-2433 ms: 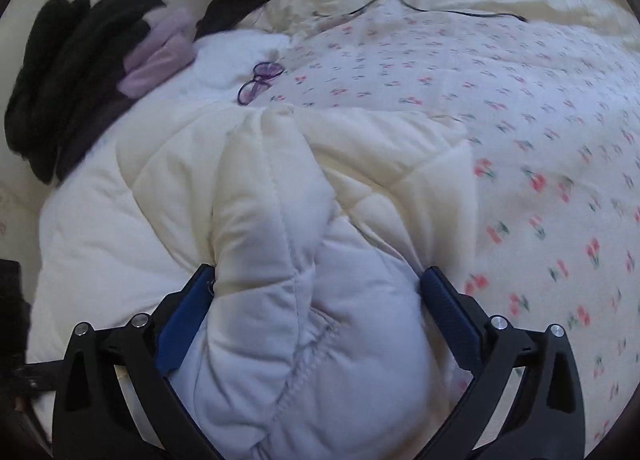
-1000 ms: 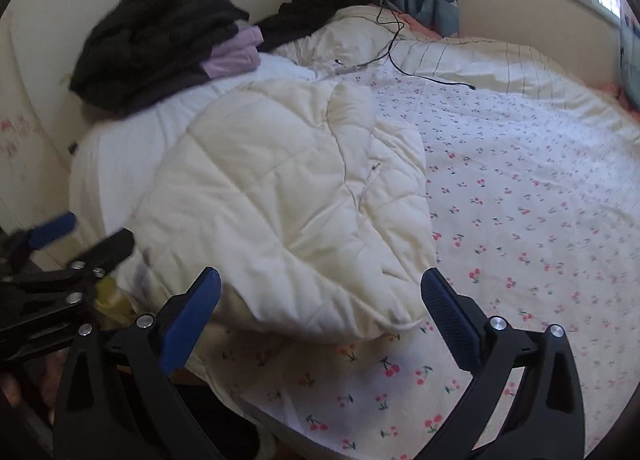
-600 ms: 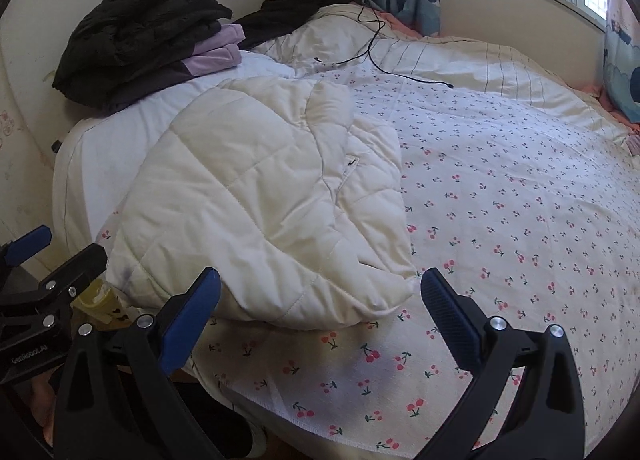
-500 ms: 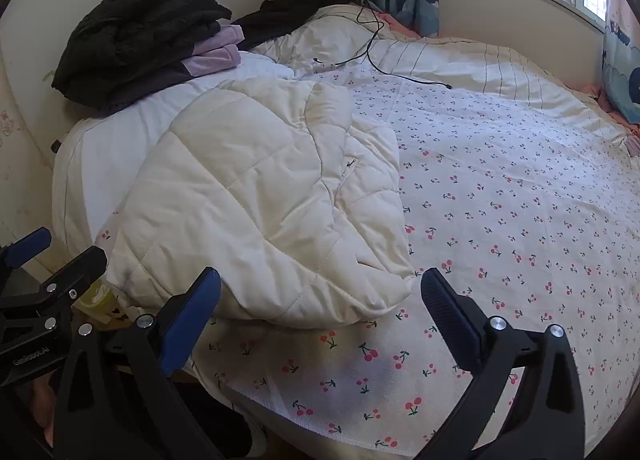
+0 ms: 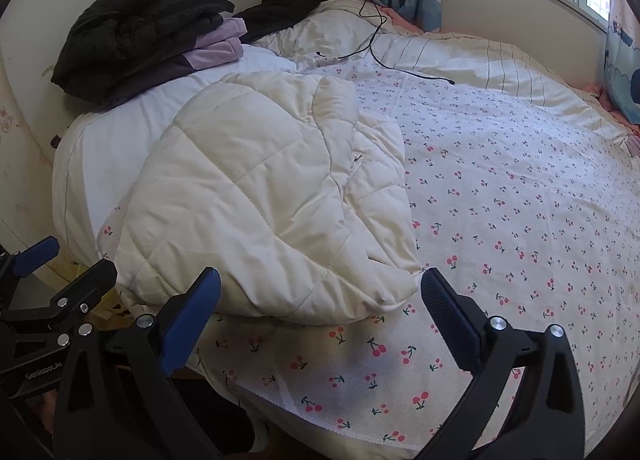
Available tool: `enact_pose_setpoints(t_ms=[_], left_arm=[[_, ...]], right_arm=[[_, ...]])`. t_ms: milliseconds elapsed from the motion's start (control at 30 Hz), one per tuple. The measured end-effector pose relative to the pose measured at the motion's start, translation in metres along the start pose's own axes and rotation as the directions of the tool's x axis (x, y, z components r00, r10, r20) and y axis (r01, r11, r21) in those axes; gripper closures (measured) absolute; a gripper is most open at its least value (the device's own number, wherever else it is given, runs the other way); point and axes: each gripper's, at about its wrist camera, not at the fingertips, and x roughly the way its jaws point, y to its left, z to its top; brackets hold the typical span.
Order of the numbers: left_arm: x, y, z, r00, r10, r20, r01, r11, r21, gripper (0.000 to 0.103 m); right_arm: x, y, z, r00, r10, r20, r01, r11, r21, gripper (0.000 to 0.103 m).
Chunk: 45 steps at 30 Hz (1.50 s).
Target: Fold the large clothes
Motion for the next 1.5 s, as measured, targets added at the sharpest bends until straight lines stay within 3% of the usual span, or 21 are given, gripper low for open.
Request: enact_pose_setpoints(t_ms=[433,967,1133,1500], left_arm=[[0.008,0.005,0.002,0.997,-0.043,-0.061,0.041,0.999,-0.031,0.007],[0.001,-0.004,0.003,0.997,-0.043,-0.066,0.042,0.999,-0.011,0.007],[0.006,-0.005,0.005,0.992,-0.02,-0.121,0.02,1.0,0.001,0.007],[0.0,-0.002,0.001,0.993,-0.014,-0.115,0.013,1.0,-0.007,0.007]], right_arm=[[-0.001,-0.003,0.0,1.0,-0.005,-0.012,0.005,1.0,0.001,0.006],[-0.013,-0.009,-0.004,1.0,0.007,-0.012,-0.007,1.0,0.019,0.006],[-0.014,-0.007,-0.005,1.0,0.009,-0.016,-0.008,1.0,0.019,0.006],[-0.017,-0.001,-0.008,1.0,0.014,-0.024,-0.013,1.0,0.022,0.006]])
